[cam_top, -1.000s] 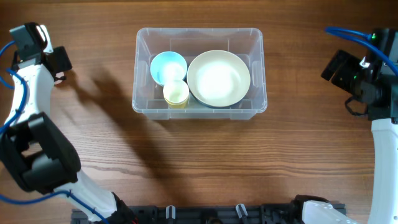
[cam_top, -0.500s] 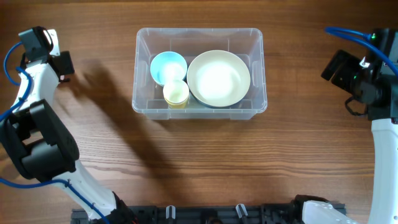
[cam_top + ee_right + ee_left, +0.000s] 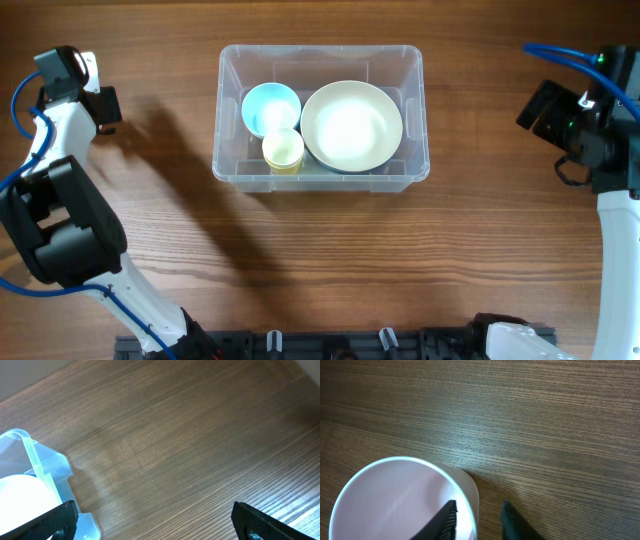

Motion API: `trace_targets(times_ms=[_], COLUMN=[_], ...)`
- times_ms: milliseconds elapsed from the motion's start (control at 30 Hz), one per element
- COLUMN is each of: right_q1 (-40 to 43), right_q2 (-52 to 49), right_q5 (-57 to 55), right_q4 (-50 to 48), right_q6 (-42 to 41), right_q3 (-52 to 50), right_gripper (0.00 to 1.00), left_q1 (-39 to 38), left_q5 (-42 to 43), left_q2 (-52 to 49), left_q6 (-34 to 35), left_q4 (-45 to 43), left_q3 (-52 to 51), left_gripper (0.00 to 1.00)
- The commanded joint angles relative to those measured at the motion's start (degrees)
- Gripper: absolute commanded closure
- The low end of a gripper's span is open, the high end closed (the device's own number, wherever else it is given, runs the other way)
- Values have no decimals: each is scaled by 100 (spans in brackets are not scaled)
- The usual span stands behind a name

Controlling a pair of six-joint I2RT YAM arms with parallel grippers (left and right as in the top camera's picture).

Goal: Pack container
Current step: 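Lower the left gripper onto the pink cup rim and grasp it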

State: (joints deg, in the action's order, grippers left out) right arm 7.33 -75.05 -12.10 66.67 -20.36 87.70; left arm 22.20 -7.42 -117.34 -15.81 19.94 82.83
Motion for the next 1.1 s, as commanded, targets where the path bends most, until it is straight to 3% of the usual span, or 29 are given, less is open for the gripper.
trace_targets(times_ms=[0, 133, 433, 833, 1067], right_q1=[15, 15, 15, 15, 15], right_q2=[-50, -50, -50, -50, -50], right_q5=[-96, -98, -98, -96, -98], right_q4=[-17, -17, -20, -17, -17], right_q6=[-68, -68, -68, -66, -68], right_q3=[107, 107, 107, 107, 107], right_gripper=[0, 0, 0, 0, 0], left_q1=[26, 26, 26, -190, -737], left_q5=[90, 90, 90, 87, 87], left_q2=[-83, -83, -79, 555, 1307], left_q6=[-33, -31, -33, -28, -28], left_q4=[2, 2, -7, -4, 219], left_q3=[0, 0, 2, 160, 160], left_gripper=[76, 89, 96, 96, 96])
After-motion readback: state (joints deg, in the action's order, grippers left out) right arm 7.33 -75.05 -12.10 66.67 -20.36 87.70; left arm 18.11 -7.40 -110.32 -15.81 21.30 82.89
